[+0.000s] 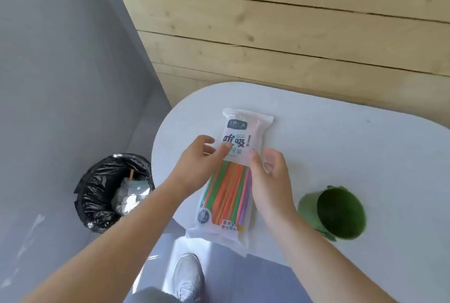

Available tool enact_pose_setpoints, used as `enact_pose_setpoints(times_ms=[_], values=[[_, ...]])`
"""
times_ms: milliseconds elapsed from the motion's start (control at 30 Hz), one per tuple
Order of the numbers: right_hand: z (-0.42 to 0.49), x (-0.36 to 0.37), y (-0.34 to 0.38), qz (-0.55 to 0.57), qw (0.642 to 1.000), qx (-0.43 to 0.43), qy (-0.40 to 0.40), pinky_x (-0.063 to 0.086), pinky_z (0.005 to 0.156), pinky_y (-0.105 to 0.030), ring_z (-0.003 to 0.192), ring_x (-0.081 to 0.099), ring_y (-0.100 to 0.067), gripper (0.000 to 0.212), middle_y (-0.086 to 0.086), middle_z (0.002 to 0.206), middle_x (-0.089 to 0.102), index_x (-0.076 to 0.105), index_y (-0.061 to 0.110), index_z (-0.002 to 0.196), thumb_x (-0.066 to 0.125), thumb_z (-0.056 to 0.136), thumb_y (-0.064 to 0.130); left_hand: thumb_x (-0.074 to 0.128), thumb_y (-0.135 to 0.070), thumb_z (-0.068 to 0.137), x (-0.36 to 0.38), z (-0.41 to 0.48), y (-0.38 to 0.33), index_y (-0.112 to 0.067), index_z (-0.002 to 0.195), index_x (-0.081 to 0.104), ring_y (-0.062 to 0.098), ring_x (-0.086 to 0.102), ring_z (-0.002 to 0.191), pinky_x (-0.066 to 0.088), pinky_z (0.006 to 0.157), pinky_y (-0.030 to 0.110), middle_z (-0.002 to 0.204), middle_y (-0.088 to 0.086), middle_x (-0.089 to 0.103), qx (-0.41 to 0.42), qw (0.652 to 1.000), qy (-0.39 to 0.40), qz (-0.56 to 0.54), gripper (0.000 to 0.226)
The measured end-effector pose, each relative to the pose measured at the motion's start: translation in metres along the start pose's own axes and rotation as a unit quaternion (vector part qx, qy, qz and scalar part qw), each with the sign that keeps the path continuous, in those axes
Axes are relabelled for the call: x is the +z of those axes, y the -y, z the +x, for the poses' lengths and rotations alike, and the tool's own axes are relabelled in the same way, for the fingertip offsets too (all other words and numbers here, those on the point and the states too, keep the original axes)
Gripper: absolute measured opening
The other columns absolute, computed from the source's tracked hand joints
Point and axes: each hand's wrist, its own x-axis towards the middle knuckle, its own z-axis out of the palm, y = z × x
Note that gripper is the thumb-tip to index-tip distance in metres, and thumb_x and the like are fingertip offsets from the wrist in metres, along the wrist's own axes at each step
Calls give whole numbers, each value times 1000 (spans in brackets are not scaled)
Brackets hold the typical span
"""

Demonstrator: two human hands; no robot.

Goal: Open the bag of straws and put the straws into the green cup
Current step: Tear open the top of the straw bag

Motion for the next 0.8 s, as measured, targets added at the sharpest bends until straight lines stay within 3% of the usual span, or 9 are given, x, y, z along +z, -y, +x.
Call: enact_pose_setpoints(times_ms=[100, 200, 267, 333, 400, 467, 533, 600, 800], values=[[15, 6, -20, 30, 999, -24, 5, 44, 73, -6, 97, 56, 12, 15, 14, 116, 55, 49, 36, 109, 59, 99, 39, 60, -62, 97, 8, 14, 8, -20, 149, 48, -3, 59, 94, 42, 70, 17, 109, -12, 63, 25, 999, -1, 26, 68], [21, 11, -35, 81, 995, -52, 18, 52, 93, -30, 110, 63, -4, 37, 8, 125, 62, 53, 28, 124, 62, 93, 45, 64, -64, 94, 18, 21, 12, -17, 149, 48, -3, 59, 89, 43, 67, 18, 105, -11, 63, 40, 999, -8, 22, 74], [24, 12, -40, 96, 993, -73, 15, 54, 96, -41, 108, 66, -8, 47, 8, 121, 66, 55, 29, 124, 62, 84, 54, 68, -61, 92, 21, 24, 15, -14, 134, 60, -4, 62, 77, 44, 59, 15, 95, -10, 66, 57, 998, -13, 7, 63], [21, 10, -43, 116, 988, -95, 25, 57, 92, -45, 100, 71, -10, 41, 6, 112, 71, 57, 32, 116, 63, 82, 54, 72, -55, 91, 24, 23, 17, -11, 113, 72, -5, 63, 57, 43, 51, 9, 77, -12, 68, 78, 996, -12, -30, 49], [19, 7, -43, 125, 986, -106, 32, 58, 82, -34, 90, 71, -2, 20, 8, 105, 72, 54, 38, 106, 65, 91, 45, 75, -52, 91, 25, 21, 16, -11, 106, 75, -6, 62, 50, 44, 48, 9, 69, -13, 69, 90, 994, -5, -58, 43], [9, 2, -39, 120, 985, -118, 29, 50, 69, -16, 83, 66, 8, 21, 15, 103, 67, 47, 40, 108, 63, 94, 40, 76, -50, 91, 24, 11, 13, -12, 110, 72, -2, 68, 54, 48, 50, 12, 80, -5, 75, 105, 992, 0, -73, 42], [-2, -3, -32, 118, 983, -136, 37, 45, 64, -11, 90, 64, 8, 45, 16, 108, 65, 40, 34, 133, 62, 95, 44, 76, -50, 92, 19, -4, 9, -13, 112, 69, 4, 72, 60, 52, 52, 16, 92, 2, 80, 122, 989, 5, -85, 42], [-16, -8, -24, 119, 981, -150, 41, 46, 73, -19, 101, 65, -2, 61, 13, 112, 68, 35, 29, 145, 62, 94, 48, 75, -51, 91, 14, -21, 5, -15, 112, 68, 10, 76, 66, 54, 56, 20, 94, 3, 83, 139, 986, 6, -96, 42], [-60, -48, 8, 162, 968, -189, 40, 55, 97, -48, 100, 74, -13, 69, 8, 105, 78, 53, 20, 135, 68, 81, 60, 78, -49, 90, 4, -80, -6, -16, 120, 66, 33, 80, 92, 62, 91, 45, 105, 8, 84, 198, 969, 38, -143, 47]])
